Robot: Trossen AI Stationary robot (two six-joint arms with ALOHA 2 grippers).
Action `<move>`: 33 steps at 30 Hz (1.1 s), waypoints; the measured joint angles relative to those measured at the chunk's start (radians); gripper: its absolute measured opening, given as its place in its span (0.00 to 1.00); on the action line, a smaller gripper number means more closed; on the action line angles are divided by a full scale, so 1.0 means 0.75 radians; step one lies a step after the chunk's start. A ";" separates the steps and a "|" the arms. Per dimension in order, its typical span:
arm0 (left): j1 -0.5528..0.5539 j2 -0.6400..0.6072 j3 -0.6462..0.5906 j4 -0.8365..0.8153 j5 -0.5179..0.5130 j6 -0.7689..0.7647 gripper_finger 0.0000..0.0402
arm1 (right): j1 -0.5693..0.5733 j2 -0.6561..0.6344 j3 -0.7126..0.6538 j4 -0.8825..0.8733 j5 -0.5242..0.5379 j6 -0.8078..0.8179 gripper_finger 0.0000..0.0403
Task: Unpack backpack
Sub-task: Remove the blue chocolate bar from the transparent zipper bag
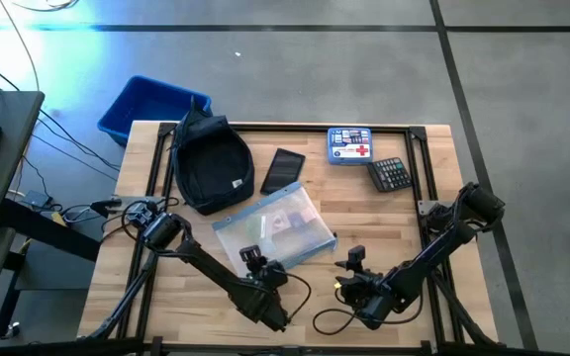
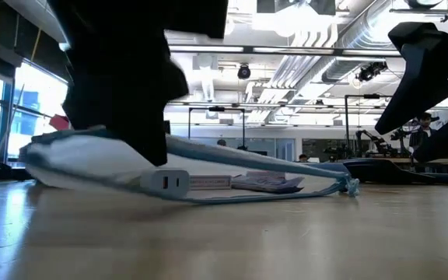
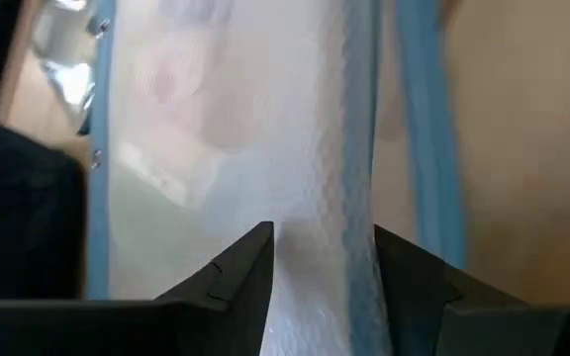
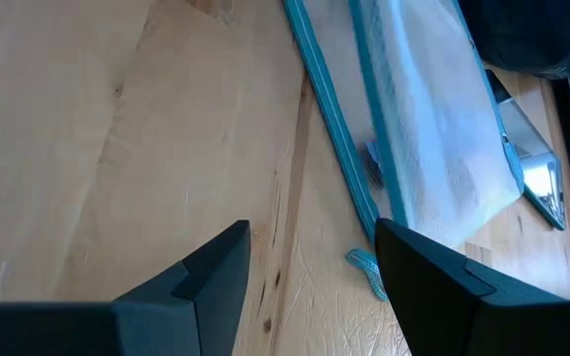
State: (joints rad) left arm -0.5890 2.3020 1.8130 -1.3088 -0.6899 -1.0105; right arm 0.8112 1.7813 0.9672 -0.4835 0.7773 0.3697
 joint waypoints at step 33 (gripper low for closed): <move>-0.033 -0.001 0.132 0.134 -0.387 0.013 0.00 | -0.603 0.084 -0.142 0.486 -0.433 0.057 0.36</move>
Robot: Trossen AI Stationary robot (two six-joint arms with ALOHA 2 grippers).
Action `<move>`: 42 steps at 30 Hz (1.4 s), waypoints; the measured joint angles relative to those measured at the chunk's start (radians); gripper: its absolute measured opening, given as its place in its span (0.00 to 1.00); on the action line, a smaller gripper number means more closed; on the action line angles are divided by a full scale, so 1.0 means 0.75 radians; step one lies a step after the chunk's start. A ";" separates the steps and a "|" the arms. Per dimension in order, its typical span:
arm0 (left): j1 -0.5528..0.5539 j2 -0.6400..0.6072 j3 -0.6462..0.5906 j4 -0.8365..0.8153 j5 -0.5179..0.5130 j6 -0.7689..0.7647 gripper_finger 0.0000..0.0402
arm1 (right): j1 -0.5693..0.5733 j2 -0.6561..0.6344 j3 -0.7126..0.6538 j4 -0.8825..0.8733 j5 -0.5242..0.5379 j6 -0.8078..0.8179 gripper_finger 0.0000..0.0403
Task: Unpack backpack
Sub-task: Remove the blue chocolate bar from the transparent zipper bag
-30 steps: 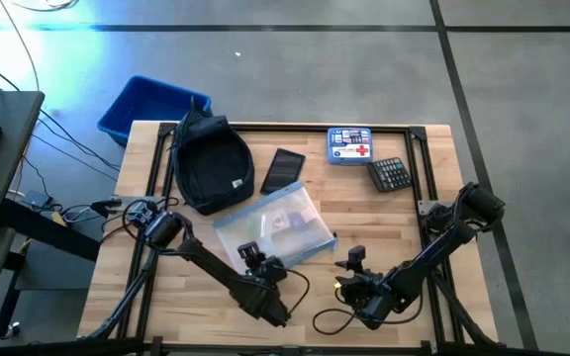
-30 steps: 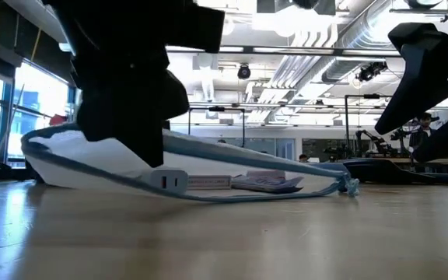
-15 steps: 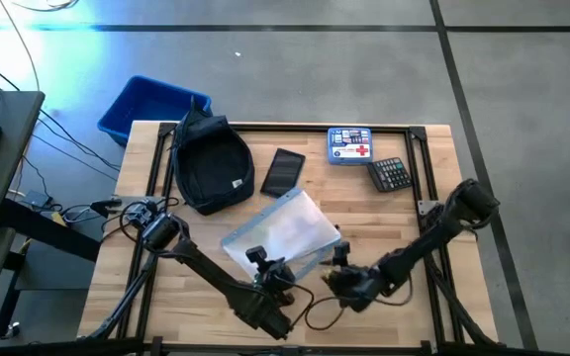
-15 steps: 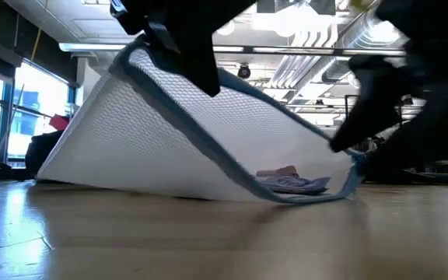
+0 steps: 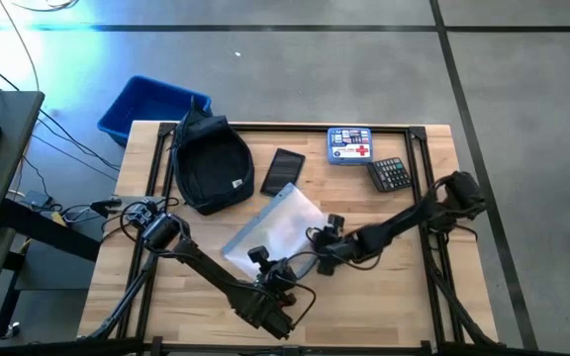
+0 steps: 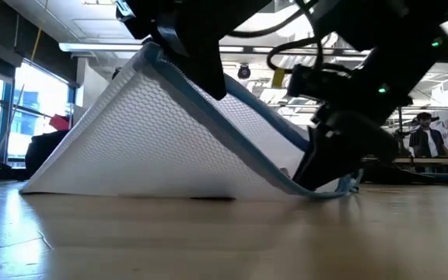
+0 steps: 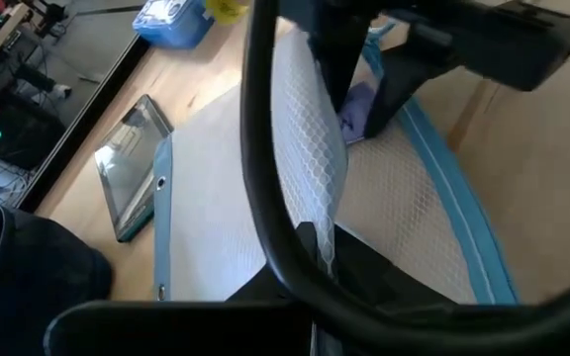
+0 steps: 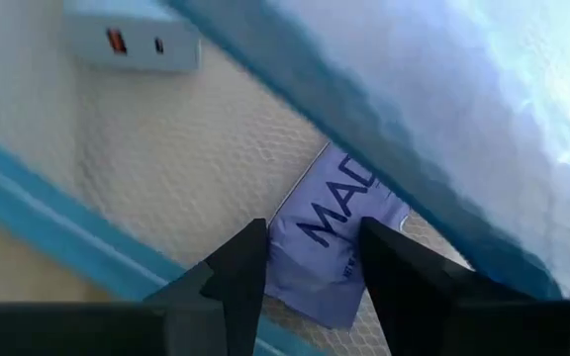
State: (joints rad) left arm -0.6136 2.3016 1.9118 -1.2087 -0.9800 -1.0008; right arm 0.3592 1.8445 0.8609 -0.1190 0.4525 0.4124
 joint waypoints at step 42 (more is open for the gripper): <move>0.007 0.001 0.000 -0.242 0.139 -0.291 0.00 | -0.123 -0.761 -0.012 -0.525 -0.164 -0.531 0.00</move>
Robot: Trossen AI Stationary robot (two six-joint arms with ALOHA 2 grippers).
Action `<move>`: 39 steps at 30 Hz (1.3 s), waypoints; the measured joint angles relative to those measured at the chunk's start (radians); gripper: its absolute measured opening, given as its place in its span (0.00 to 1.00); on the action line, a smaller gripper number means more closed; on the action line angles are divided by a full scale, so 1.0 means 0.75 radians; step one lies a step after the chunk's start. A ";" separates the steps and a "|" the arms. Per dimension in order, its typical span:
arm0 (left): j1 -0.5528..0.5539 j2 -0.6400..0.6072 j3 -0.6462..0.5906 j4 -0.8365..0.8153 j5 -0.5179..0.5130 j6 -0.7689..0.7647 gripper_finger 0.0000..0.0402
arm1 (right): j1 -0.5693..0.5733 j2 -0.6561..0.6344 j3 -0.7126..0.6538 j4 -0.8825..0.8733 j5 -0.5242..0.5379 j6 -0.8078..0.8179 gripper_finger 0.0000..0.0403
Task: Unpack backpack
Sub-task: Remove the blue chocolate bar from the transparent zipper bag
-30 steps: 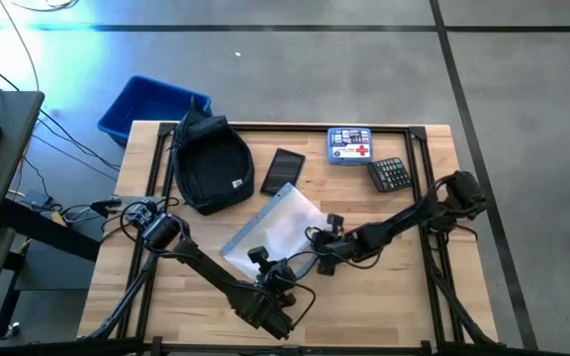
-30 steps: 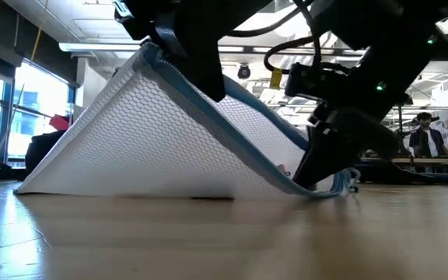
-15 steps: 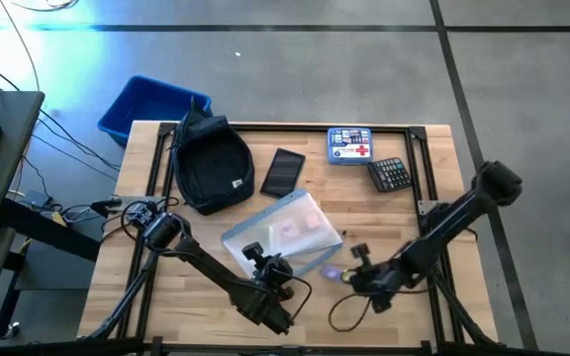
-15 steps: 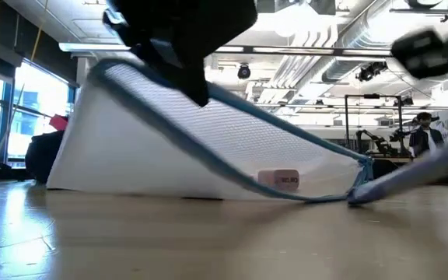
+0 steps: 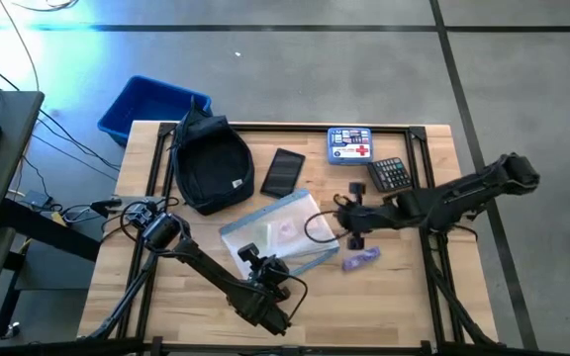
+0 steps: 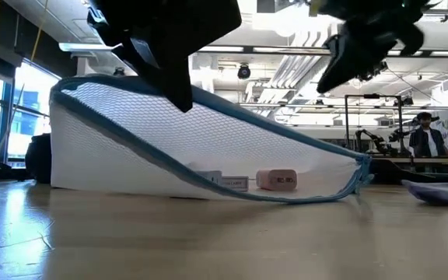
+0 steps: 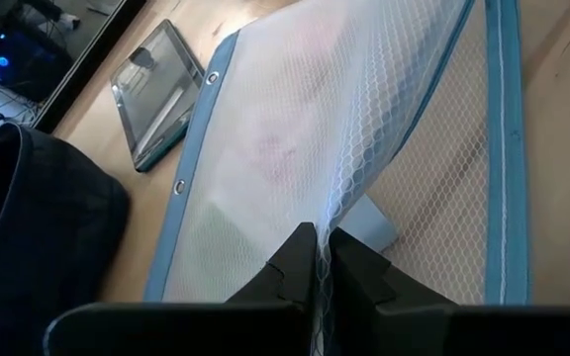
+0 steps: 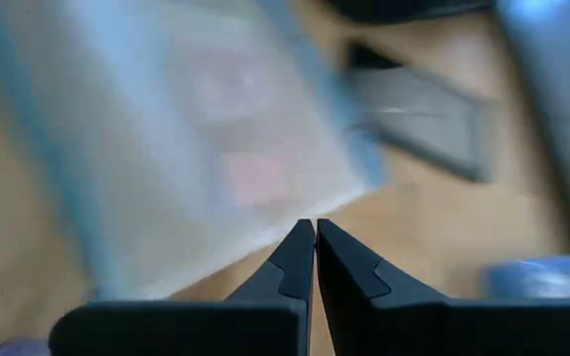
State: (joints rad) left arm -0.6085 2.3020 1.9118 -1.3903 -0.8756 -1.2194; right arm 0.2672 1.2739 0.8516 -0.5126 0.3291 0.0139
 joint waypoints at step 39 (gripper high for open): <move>-0.006 0.001 0.000 0.037 0.012 0.025 0.00 | 0.261 0.554 0.139 -0.478 -0.142 0.259 0.09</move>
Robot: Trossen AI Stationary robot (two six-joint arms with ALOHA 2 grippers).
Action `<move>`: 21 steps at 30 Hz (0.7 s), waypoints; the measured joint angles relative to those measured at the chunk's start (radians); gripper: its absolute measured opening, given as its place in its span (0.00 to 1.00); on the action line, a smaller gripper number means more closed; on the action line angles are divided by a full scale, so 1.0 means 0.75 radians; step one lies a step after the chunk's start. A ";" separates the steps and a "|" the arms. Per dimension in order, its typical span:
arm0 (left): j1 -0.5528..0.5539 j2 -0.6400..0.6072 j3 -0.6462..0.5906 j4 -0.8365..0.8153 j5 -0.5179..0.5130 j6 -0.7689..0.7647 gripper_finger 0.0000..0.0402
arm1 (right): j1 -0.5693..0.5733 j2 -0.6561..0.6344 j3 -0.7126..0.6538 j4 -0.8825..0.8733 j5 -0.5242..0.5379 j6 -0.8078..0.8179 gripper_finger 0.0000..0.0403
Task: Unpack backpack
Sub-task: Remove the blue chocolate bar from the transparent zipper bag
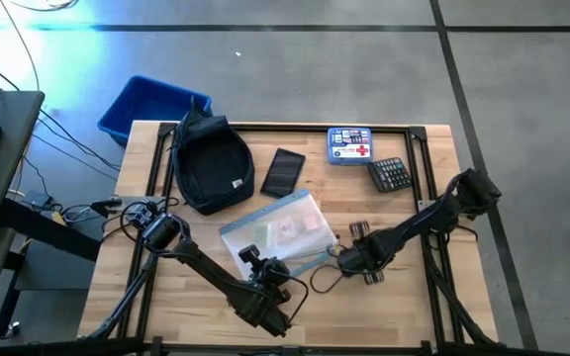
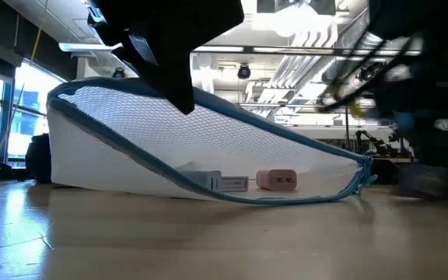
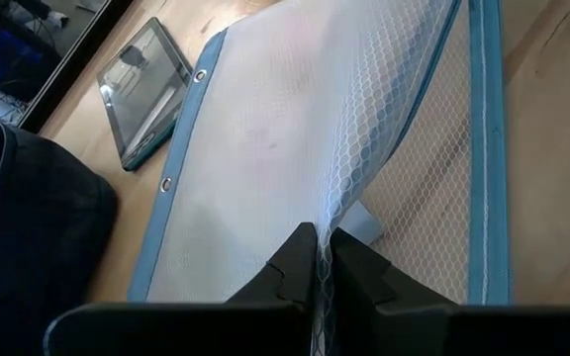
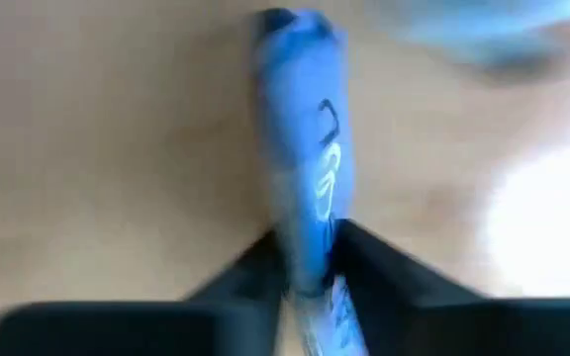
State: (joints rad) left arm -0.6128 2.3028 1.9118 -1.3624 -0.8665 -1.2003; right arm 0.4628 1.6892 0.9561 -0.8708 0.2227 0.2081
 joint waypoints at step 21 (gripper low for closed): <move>-0.005 0.012 0.001 0.007 0.026 0.000 0.00 | -0.946 -0.052 0.117 1.001 -0.038 -0.627 0.02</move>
State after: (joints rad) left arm -0.6163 2.3116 1.9121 -1.3571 -0.8471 -1.2003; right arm -0.2469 1.6499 1.0439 -0.1198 0.1945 -0.2620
